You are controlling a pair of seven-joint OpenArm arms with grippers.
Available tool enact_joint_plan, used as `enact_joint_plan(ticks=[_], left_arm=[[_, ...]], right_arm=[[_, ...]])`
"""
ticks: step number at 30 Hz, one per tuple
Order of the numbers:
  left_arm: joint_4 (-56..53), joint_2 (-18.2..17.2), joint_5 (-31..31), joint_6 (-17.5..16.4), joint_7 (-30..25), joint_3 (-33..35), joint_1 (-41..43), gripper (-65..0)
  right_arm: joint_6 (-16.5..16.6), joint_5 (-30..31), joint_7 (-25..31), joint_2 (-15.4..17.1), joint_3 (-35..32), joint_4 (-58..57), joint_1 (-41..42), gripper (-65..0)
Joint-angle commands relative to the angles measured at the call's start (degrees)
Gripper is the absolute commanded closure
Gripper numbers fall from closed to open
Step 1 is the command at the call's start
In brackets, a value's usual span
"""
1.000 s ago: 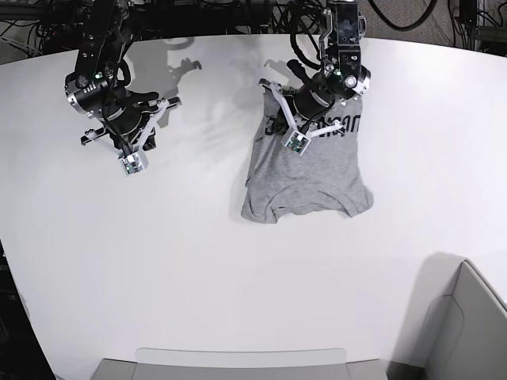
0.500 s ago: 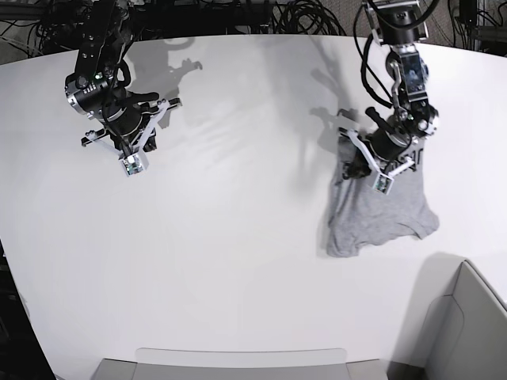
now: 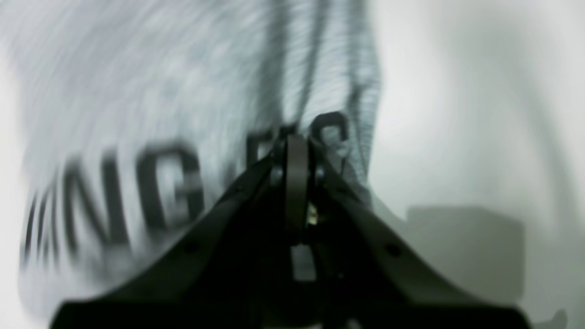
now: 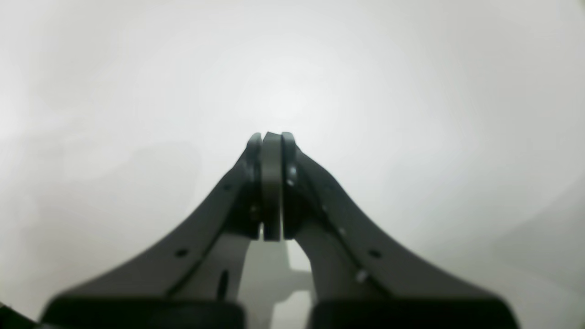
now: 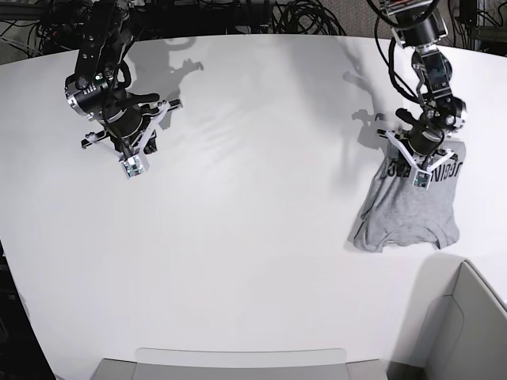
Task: Fold the T-shirt properly
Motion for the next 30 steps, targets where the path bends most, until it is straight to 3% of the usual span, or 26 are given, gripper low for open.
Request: enact_joint_plan(ticks=[1, 8, 11, 14, 18, 22, 30], left_arm=[[4.1, 0.6, -0.8, 0.1, -2.2, -2.0, -1.3, 0.0], [22.9, 8.0, -0.8, 0.1, -2.3, -9.3, -0.8, 0.0], [29.0, 10.4, -1.1, 0.1, -2.3, -11.0, 3.7, 0.0], [33.8, 12.7, -1.2, 0.1, -3.0, -11.2, 9.7, 0.0], [35.2, 17.4, -1.2, 0.1, -13.9, -12.3, 19.6, 0.0], [34.8, 20.7, -1.2, 0.1, -23.2, -14.2, 27.7, 0.0], [34.4, 21.0, -4.0, 0.1, -22.4, -16.8, 34.1, 0.0]], right_arm=[[0.7, 0.8, 3.1, 0.3, 0.0, 2.1, 1.0, 0.0], [8.6, 0.7, 22.3, 0.0, 0.2, 2.8, -3.4, 0.0], [8.8, 0.7, 32.3, -0.3, 0.0, 2.8, -9.8, 0.0], [8.9, 0.7, 44.3, -2.9, 0.0, 2.8, -17.7, 0.0], [9.1, 0.5, 56.8, -5.9, 0.0, 2.7, -28.4, 0.0], [9.1, 0.8, 59.2, -6.5, 0.5, 2.6, -34.7, 0.0], [9.0, 0.8, 59.4, -6.7, 0.5, 2.5, -41.4, 0.0]])
